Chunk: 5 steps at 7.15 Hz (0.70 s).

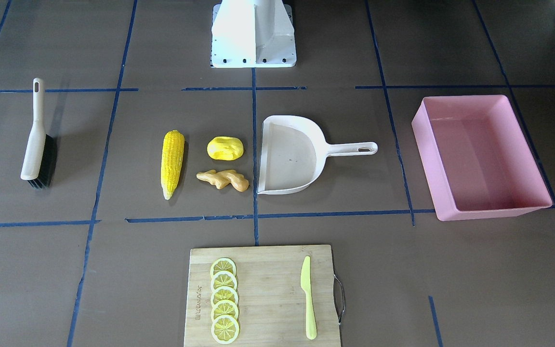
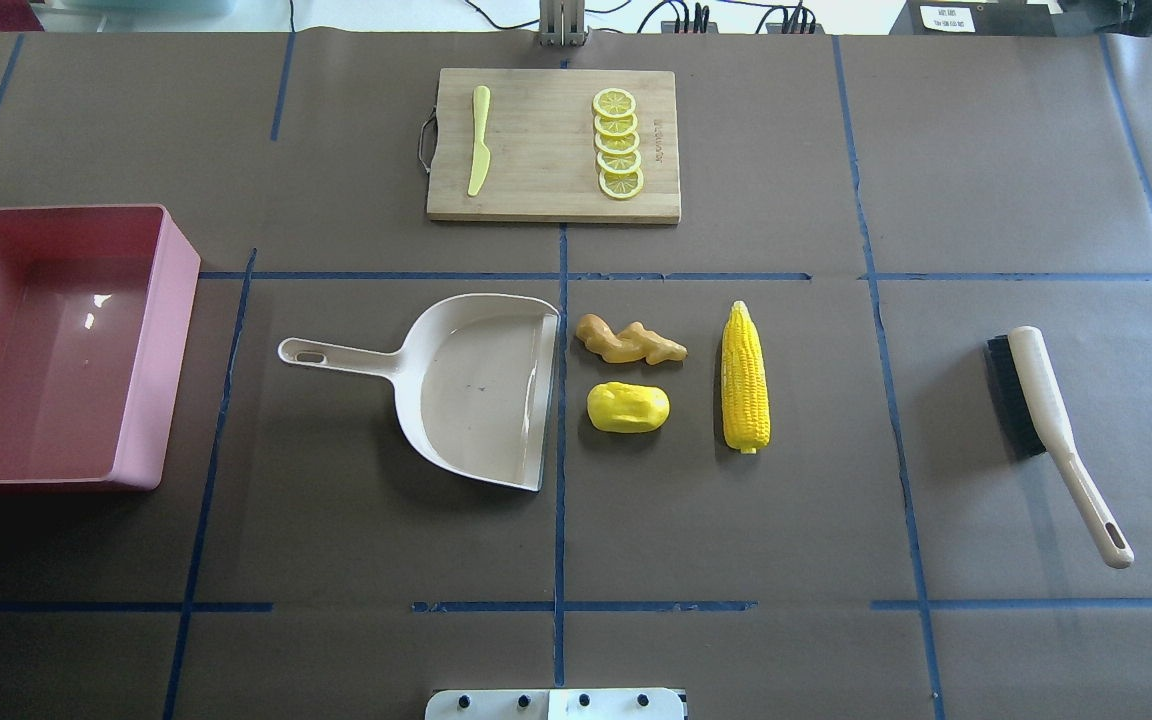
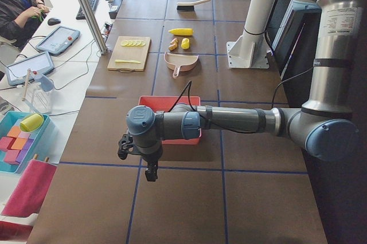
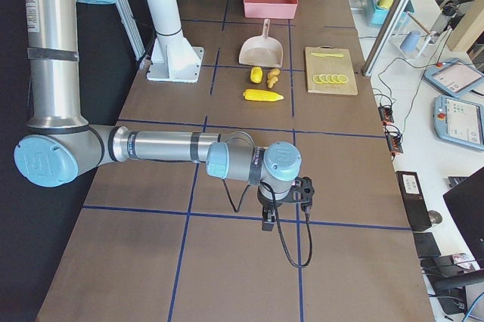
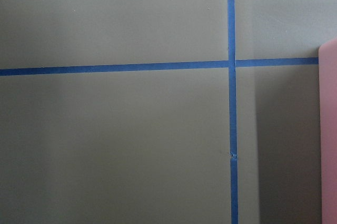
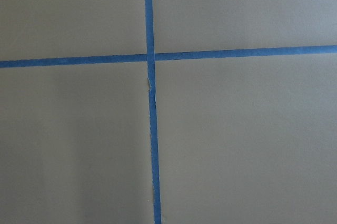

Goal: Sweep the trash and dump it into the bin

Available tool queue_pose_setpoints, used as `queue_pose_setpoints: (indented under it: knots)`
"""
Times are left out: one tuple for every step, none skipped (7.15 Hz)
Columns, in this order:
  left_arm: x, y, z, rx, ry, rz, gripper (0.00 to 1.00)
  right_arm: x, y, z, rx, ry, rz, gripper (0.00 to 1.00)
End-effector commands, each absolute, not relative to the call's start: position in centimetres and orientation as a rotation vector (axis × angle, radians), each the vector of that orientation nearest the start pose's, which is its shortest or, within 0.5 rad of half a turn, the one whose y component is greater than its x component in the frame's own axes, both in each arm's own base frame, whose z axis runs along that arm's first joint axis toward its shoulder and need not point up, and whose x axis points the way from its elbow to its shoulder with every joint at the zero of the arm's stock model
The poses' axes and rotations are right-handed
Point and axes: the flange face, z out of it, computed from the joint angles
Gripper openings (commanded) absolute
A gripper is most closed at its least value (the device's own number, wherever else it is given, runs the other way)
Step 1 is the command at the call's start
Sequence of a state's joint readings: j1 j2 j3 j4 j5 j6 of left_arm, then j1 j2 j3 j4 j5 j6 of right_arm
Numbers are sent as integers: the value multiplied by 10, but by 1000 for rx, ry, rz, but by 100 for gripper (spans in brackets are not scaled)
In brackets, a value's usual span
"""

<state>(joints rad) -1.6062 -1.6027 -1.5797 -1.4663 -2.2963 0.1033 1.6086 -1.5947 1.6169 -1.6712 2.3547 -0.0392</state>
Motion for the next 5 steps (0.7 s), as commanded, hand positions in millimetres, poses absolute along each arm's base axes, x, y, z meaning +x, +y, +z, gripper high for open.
queue_pose_setpoints:
  knots:
    - [-85, -498, 650, -6, 728, 44, 100, 82, -474, 656, -24, -768, 21, 100]
    - [-85, -498, 648, -2, 727, 47, 100, 82, -474, 656, -25, -767, 23, 100]
    - [-85, -499, 647, 0, 727, 48, 100, 82, -474, 656, -25, -768, 24, 100]
    - [-85, -499, 646, 3, 727, 51, 100, 82, -474, 656, -25, -768, 24, 100]
    - [-83, -502, 643, 10, 727, 59, 100, 82, -474, 656, -25, -768, 24, 100]
